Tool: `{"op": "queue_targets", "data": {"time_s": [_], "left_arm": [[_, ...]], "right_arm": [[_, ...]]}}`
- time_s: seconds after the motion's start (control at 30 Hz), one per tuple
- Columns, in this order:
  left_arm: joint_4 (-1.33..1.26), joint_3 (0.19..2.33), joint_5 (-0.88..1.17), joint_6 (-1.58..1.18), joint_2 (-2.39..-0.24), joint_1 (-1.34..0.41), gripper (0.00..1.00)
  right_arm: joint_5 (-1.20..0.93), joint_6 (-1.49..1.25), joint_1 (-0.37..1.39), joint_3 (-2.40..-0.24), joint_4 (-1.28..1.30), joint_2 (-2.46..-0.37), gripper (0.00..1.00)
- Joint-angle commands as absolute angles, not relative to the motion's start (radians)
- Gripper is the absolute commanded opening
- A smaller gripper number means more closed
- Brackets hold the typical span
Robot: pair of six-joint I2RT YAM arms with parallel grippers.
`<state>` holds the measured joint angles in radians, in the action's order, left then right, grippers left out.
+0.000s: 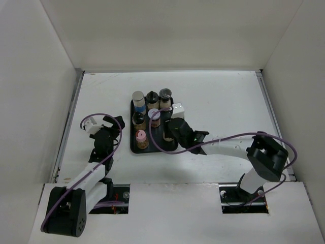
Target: Organize the condiment bottles
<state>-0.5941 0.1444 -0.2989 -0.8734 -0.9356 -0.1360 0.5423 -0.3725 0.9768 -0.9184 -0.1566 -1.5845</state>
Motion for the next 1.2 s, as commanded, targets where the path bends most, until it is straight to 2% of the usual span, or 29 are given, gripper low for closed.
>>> {"op": "queue_targets", "data": {"time_s": [0.0,0.1,0.17,0.33,0.4,0.53,0.77,0.97,1.17], "left_arm": [[-0.620,0.147,-0.302,-0.867,-0.922,-0.122,1.00],[-0.612,0.150,-0.319,-0.862,-0.919,-0.122,1.00],[-0.609,0.158,-0.331,-0.858,-0.943,-0.122,1.00],[-0.548,0.195,-0.336,-0.845,-0.980,-0.128,1.00],[-0.520,0.212,-0.328,-0.847,-0.985,-0.120,1.00],[-0.439,0.242,-0.327,-0.836,-0.956,-0.117,1.00],[-0.390,0.285,-0.324,-0.839,-0.977,-0.122,1.00],[-0.381,0.301,-0.322,-0.828,-0.992,-0.127,1.00],[-0.368,0.331,-0.334,-0.819,-0.986,-0.131,1.00]], "right_arm": [[0.541,-0.379,0.998,-0.939,-0.238,-1.603,0.42],[0.541,-0.379,1.025,-0.930,-0.241,-1.603,0.45],[0.543,-0.380,1.036,-0.923,-0.242,-1.600,0.51],[0.555,-0.361,1.050,-0.922,-0.232,-1.579,0.89],[0.558,-0.344,1.050,-0.910,-0.242,-1.534,1.00],[0.584,-0.330,1.038,-0.858,-0.290,-1.431,1.00],[0.716,-0.402,0.911,-0.623,-0.466,-1.240,1.00],[0.655,-0.534,0.805,-0.552,-0.482,-1.259,1.00],[0.606,-0.538,0.786,-0.549,-0.482,-1.273,1.00]]}}
